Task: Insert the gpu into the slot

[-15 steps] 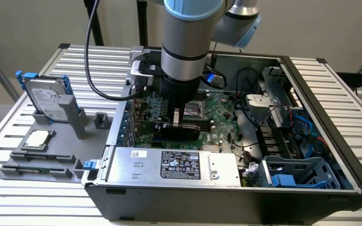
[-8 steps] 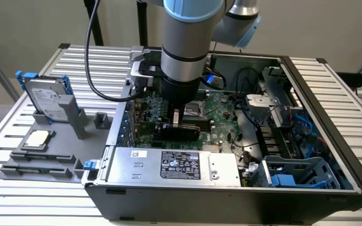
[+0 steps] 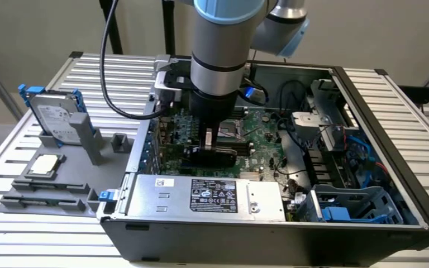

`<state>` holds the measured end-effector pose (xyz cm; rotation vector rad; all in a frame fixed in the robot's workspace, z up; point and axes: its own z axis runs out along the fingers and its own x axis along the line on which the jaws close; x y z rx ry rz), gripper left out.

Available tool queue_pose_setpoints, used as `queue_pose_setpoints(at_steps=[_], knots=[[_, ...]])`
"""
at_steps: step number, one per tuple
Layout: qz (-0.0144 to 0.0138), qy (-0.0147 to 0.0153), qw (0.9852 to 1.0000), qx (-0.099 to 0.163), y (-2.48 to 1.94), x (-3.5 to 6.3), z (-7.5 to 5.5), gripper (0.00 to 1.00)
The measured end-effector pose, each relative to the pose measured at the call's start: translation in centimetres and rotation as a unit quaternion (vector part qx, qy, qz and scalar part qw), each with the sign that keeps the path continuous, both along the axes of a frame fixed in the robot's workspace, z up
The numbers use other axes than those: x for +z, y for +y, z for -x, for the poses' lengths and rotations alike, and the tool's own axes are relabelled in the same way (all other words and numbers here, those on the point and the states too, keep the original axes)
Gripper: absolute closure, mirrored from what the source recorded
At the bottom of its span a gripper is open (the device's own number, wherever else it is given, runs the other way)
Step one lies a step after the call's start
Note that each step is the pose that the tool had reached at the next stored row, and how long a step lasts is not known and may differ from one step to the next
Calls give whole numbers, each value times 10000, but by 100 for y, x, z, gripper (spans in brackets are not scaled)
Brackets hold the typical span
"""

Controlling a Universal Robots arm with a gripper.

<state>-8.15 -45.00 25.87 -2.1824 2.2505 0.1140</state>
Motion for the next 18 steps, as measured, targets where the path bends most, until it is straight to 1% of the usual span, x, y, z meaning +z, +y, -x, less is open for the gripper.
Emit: queue_pose_setpoints(at_steps=[9,11,13,14,15,16,17,18], knots=[[3,7,10000,1,0,409,13,67],[3,7,10000,1,0,459,44,67],[2,9,10000,0,-1,466,103,69],[3,14,10000,1,-1,467,134,76],[3,24,10000,2,0,466,160,82],[2,46,10000,3,0,465,179,88],[2,83,10000,4,0,466,196,88],[2,129,9999,6,0,466,210,89]])
